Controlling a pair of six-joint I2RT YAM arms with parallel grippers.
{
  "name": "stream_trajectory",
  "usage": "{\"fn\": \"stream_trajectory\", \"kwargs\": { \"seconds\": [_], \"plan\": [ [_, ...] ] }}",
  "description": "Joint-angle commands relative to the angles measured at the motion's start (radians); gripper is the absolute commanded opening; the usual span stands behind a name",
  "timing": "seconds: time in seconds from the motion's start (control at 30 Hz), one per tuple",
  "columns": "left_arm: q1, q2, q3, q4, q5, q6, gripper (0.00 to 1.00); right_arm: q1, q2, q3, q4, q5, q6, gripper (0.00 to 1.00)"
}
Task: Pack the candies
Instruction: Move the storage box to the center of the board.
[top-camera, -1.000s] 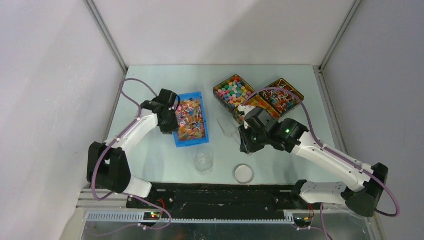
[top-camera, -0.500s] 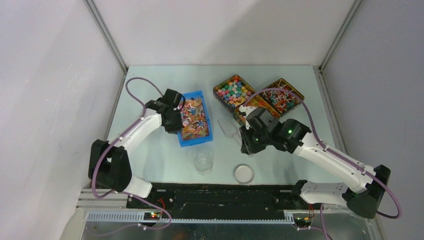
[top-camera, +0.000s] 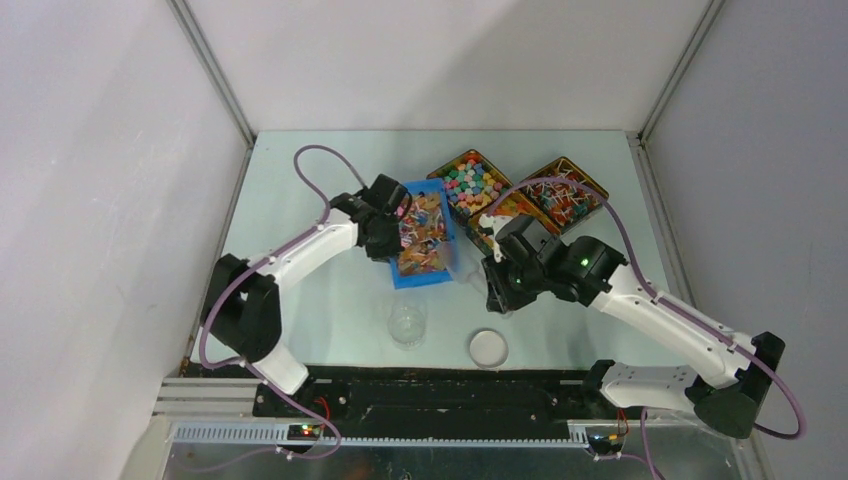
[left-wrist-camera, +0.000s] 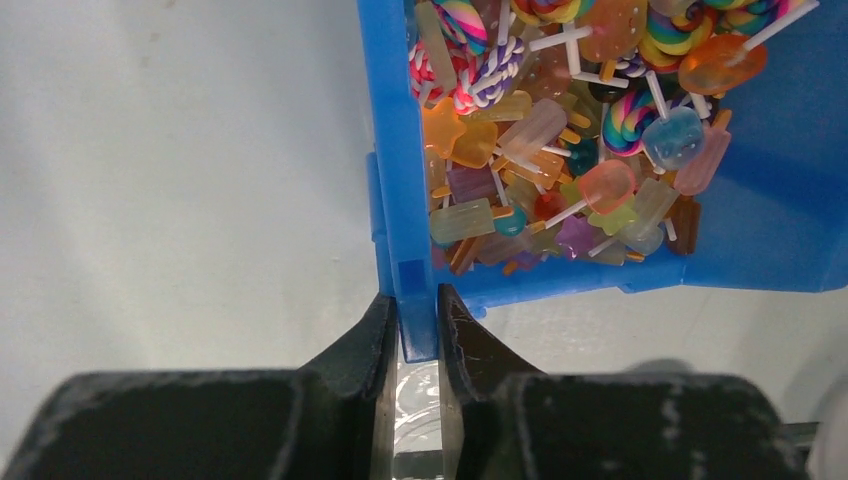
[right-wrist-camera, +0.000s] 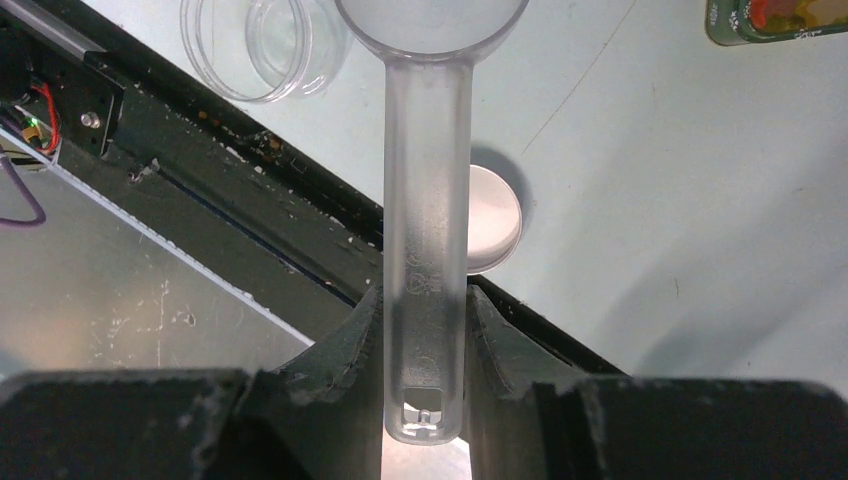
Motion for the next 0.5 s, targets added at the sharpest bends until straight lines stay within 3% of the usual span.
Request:
{"fn": "stream_trajectory", "kwargs": {
  "seconds": [0.0, 0.47],
  "plan": [
    [-0.087, 0.042, 0.014, 0.055, 0.094, -0.089, 0.00, -0.001, 0.004, 0.066, -0.034, -0.036, -0.031, 0.00],
    [-0.183, 0.022, -0.028, 0.074, 0.075, -0.146, 0.00, 0.011, 0.161, 0.188, -0.199, -0.054, -0.019, 0.00]
  ]
}}
